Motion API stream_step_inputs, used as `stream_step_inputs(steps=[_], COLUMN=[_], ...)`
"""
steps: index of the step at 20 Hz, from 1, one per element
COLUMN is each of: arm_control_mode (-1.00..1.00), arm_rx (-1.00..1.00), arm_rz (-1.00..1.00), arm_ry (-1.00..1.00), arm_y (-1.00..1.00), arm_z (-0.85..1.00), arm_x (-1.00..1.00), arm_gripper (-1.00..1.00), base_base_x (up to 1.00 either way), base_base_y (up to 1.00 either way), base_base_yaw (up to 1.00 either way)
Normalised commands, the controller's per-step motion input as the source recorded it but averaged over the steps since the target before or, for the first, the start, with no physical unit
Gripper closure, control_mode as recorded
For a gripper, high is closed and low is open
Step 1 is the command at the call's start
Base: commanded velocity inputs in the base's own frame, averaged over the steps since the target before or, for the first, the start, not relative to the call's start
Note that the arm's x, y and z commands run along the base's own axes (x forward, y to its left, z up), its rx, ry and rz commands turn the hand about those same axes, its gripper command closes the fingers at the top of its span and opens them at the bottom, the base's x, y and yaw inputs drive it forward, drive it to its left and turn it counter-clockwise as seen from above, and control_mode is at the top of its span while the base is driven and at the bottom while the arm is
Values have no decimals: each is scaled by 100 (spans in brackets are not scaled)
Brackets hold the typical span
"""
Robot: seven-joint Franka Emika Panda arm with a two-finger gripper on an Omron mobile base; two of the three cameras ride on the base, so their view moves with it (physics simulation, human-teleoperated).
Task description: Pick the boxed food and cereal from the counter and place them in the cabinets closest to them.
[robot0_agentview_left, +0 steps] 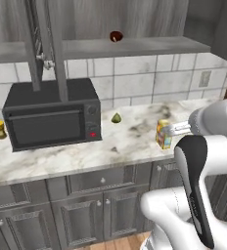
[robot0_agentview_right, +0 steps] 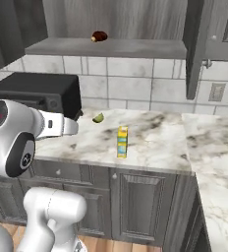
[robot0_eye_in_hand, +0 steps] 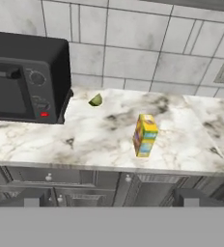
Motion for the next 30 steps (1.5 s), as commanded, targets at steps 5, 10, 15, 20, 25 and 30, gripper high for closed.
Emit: stream_step_inputs(steps=[5,10,15,20,25,30], arm_control_mode=[100,100,100,100,100,100], arm_rx=[0,0,0,0,0,0], arm_rz=[0,0,0,0,0,0], arm_ry=[0,0,0,0,0,0], arm_y=[0,0,0,0,0,0], arm_z=[0,0,0,0,0,0], arm_x=[0,0,0,0,0,0], arm_gripper=[-100,-100,-100,-100,-100,-100], base_base_x=[0,0,0,24,50,46], base_base_y=[-50,-44,-1,0,0,0], base_base_yaw=[-1,-1,0,0,0,0])
